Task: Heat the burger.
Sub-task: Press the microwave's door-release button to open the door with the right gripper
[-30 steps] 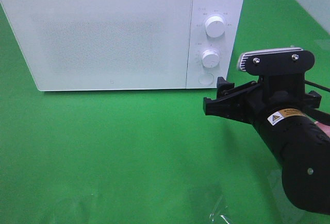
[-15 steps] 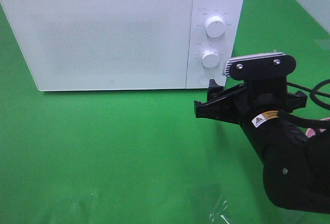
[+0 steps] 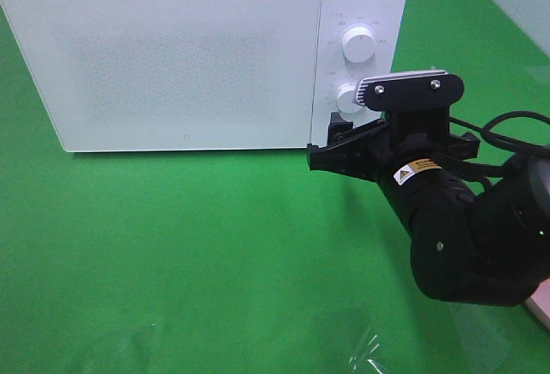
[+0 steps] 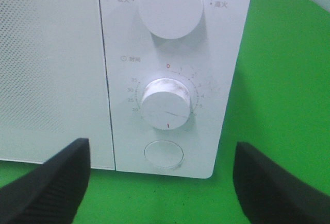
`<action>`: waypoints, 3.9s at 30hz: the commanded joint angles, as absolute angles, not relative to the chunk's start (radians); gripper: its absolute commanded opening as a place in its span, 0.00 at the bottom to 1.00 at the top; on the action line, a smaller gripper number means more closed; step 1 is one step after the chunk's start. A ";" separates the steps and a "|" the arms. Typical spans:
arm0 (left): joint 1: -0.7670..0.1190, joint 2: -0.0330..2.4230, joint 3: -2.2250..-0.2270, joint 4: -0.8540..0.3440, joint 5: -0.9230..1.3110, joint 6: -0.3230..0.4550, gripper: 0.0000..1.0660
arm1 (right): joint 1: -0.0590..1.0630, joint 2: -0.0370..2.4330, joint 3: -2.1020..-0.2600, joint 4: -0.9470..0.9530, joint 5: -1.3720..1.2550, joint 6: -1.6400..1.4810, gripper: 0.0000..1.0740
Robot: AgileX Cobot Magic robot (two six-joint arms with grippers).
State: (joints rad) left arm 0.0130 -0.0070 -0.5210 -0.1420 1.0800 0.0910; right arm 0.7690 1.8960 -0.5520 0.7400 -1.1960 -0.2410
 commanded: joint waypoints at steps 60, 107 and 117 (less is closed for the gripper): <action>0.013 -0.011 -0.519 -0.142 1.070 0.084 0.72 | 0.693 1.989 -0.617 0.594 -1.003 1.352 0.00; 0.013 -0.011 -0.519 -0.142 1.070 0.084 0.72 | 0.521 2.152 -0.842 0.479 -0.930 1.368 0.00; 0.013 -0.011 -0.519 -0.142 1.070 0.084 0.72 | 0.521 2.155 -0.862 0.487 -1.021 1.344 0.00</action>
State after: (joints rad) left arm 0.0130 -0.0070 -0.5210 -0.1420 1.0800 0.0900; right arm 0.5280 2.1610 -0.8450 0.4920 -0.9370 1.3620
